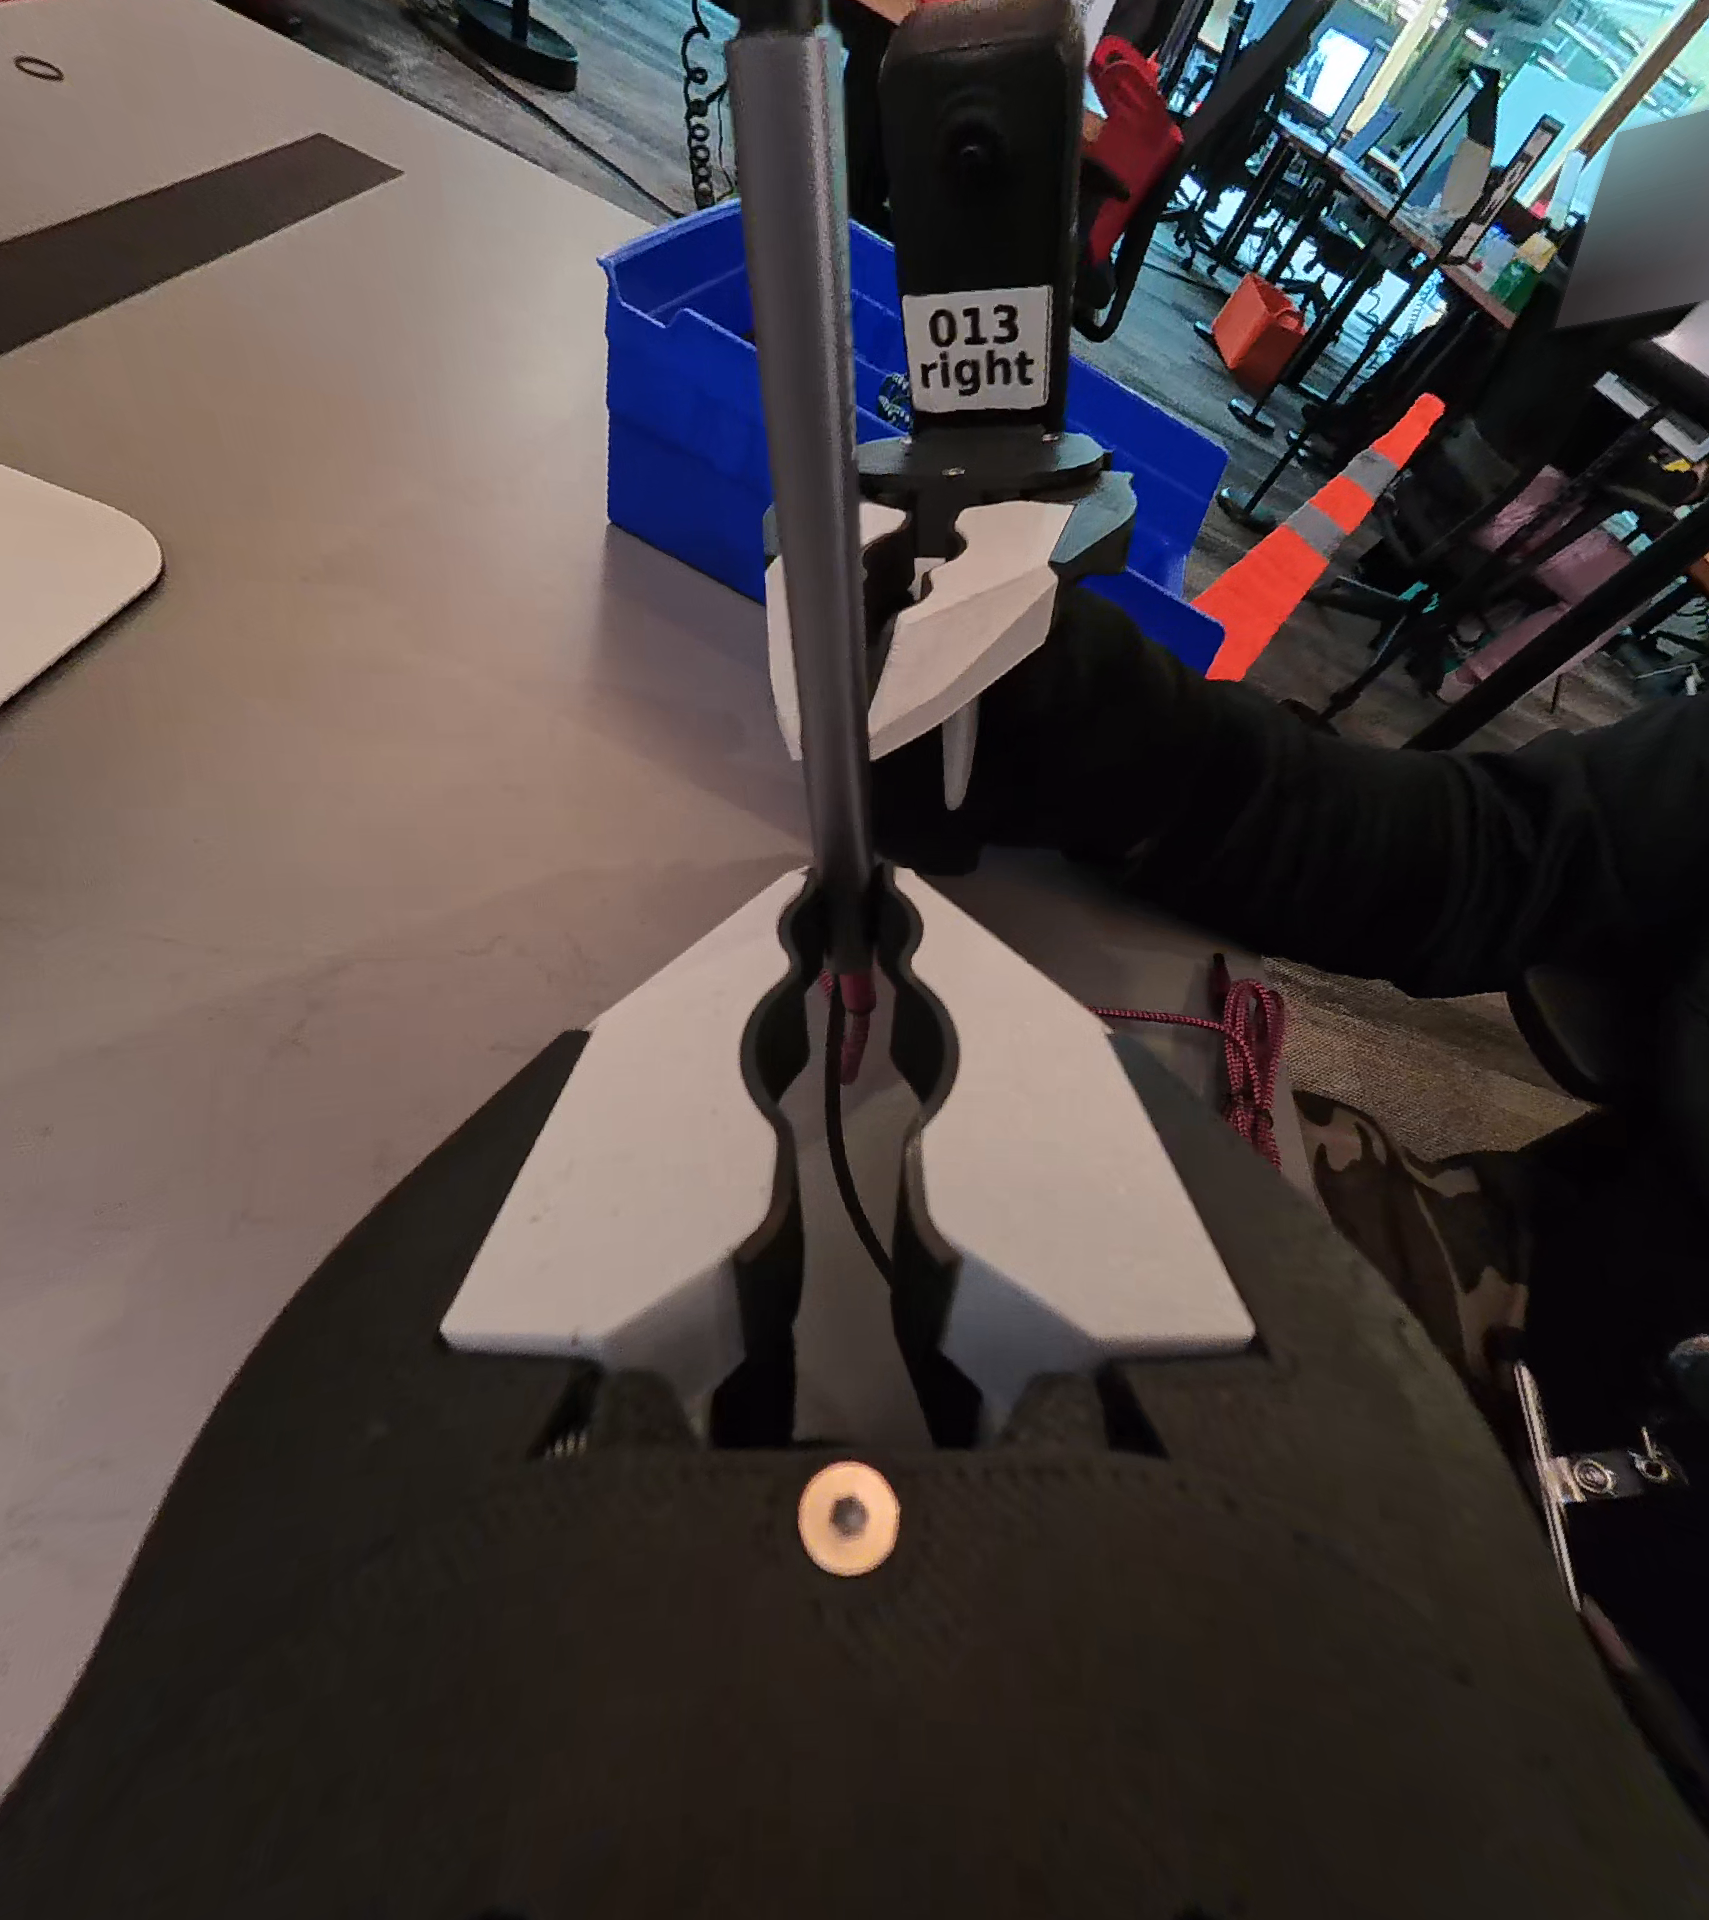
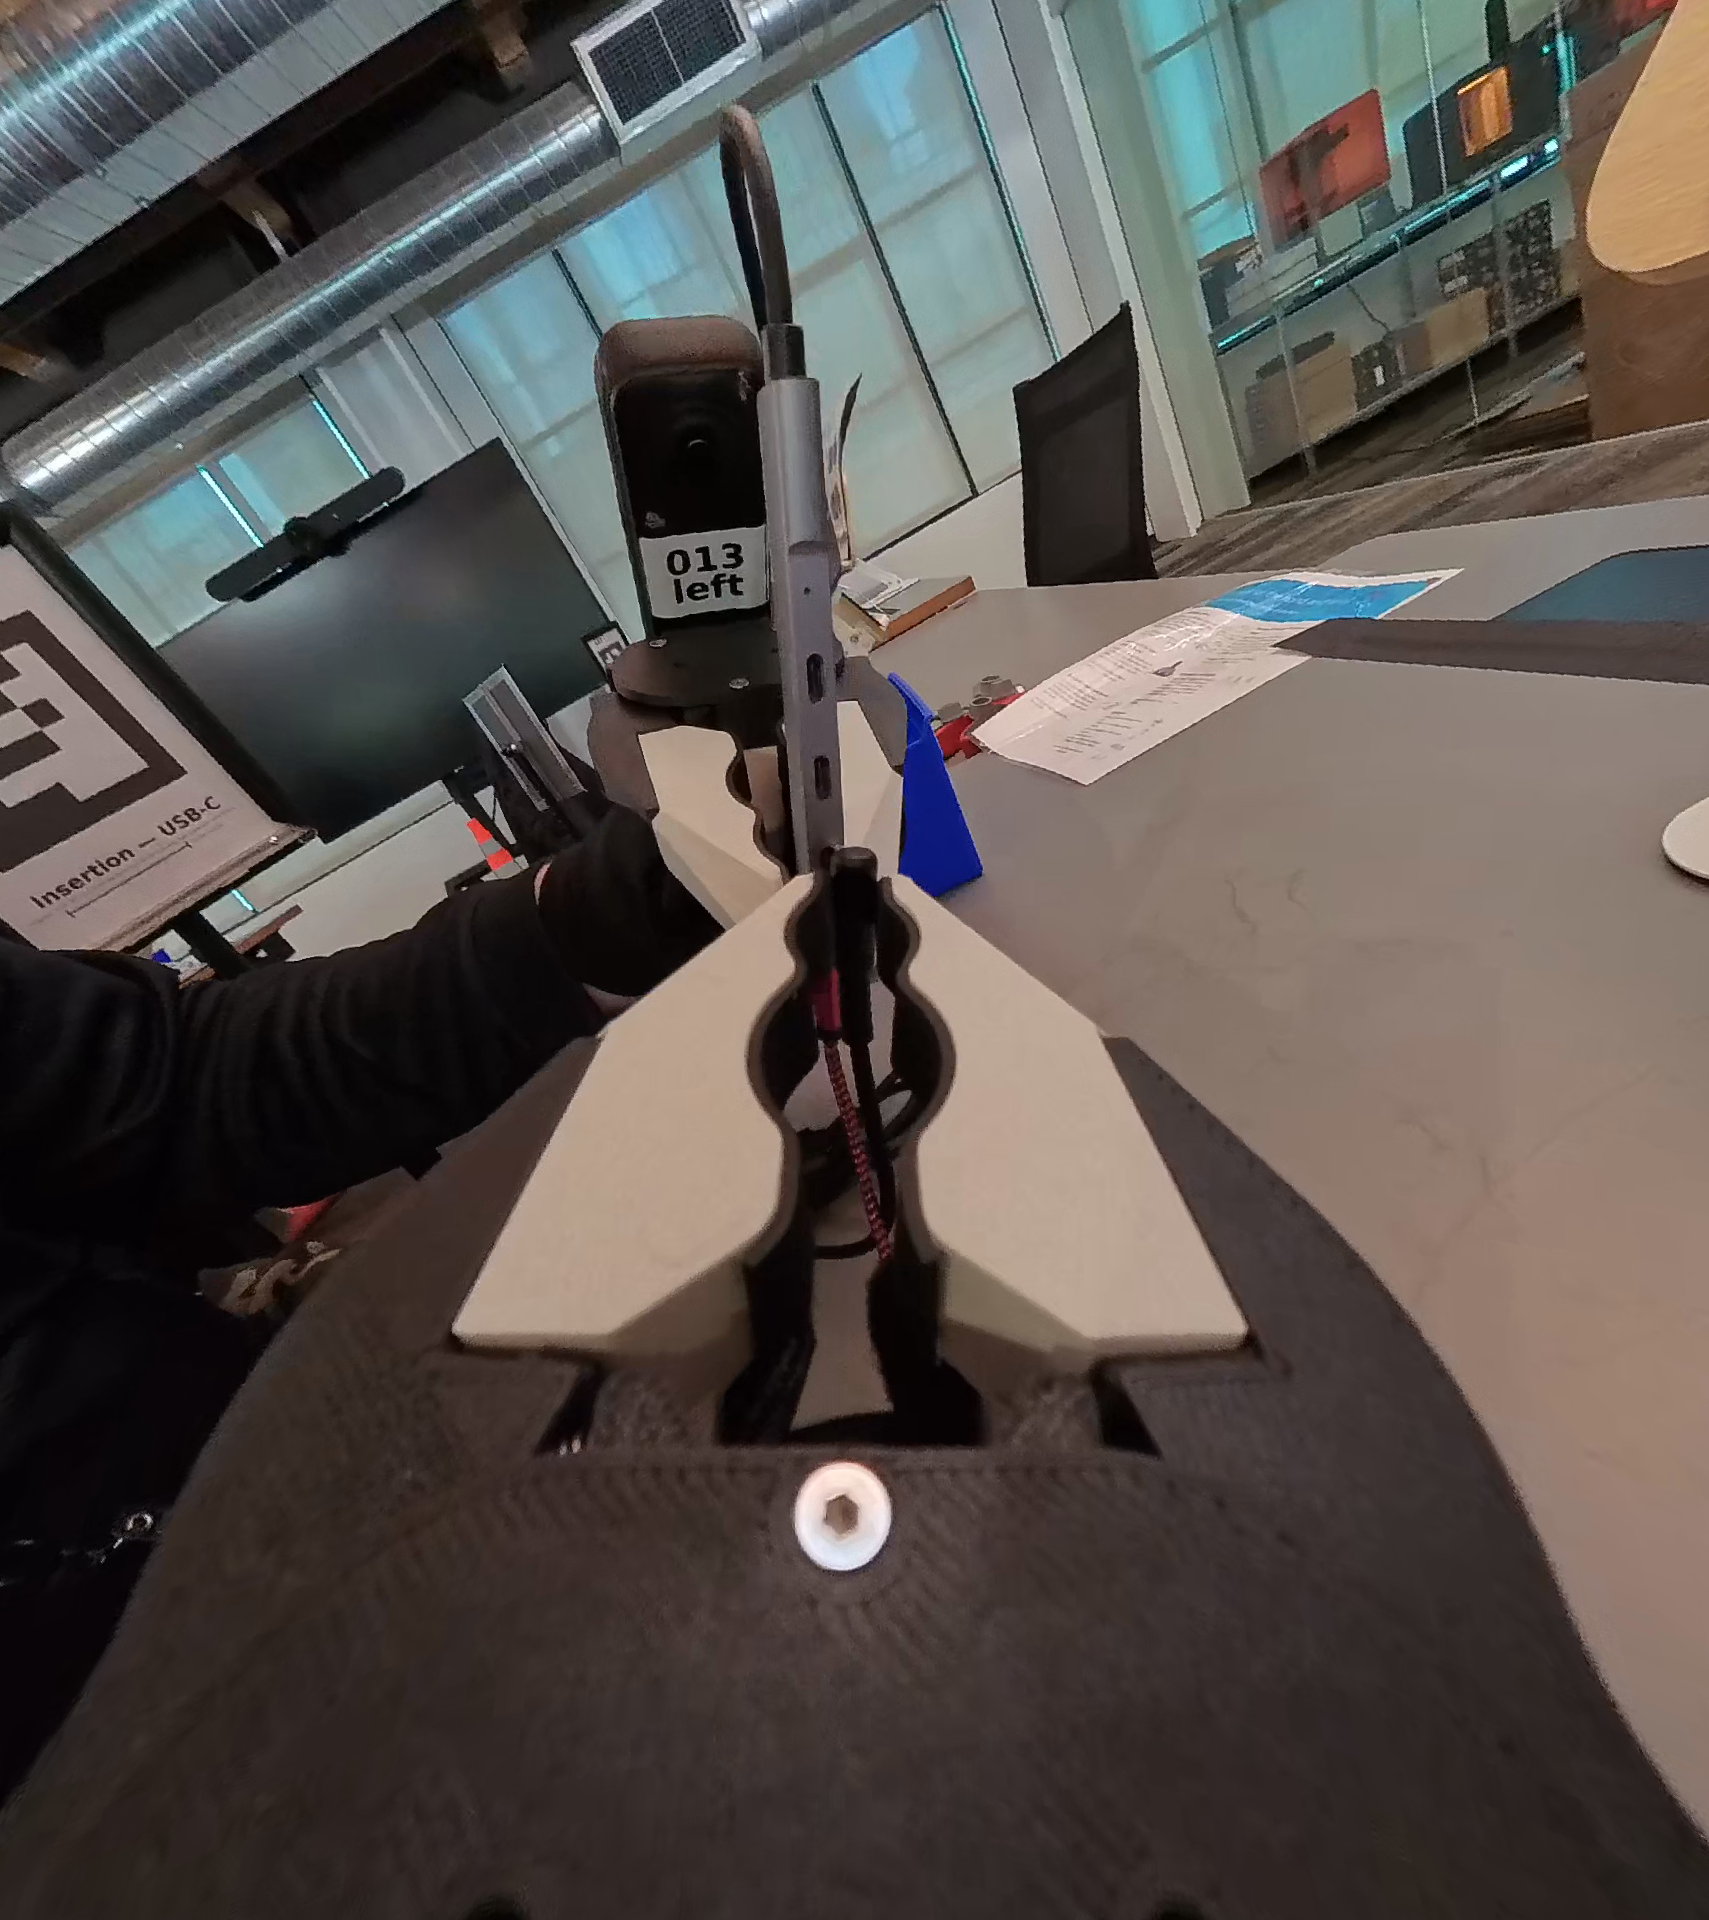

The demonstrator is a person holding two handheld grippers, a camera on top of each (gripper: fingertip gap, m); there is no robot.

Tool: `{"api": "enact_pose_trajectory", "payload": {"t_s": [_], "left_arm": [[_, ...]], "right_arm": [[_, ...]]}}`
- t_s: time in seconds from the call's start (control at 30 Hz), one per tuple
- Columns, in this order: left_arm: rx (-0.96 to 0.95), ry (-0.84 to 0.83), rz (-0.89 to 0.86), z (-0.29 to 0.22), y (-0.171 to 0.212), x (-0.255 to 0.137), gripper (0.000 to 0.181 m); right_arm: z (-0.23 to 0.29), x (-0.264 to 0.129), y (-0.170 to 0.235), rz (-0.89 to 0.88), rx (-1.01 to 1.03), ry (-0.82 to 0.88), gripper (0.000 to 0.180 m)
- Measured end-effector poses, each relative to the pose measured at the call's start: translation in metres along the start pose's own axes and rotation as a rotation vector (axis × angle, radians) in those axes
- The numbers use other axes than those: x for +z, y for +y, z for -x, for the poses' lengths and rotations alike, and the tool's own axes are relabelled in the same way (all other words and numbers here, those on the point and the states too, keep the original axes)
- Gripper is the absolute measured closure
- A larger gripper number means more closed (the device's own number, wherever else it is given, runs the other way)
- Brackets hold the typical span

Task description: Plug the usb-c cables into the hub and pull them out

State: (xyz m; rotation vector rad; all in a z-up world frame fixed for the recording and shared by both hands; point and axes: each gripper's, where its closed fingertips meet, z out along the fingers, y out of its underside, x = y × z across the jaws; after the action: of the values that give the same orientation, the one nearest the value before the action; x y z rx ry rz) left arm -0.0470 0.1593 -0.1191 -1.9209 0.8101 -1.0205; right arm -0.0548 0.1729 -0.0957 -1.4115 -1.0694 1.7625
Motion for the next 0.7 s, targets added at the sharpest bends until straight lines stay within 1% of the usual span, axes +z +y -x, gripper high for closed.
{"api": "enact_pose_trajectory", "payload": {"t_s": [0.7], "left_arm": [[0.002,0.016,-0.021,-0.0013,-0.0022,-0.0009,0.174]], "right_arm": [[0.0030,0.0000,-0.0012,-0.004,-0.025,0.002,0.174]]}}
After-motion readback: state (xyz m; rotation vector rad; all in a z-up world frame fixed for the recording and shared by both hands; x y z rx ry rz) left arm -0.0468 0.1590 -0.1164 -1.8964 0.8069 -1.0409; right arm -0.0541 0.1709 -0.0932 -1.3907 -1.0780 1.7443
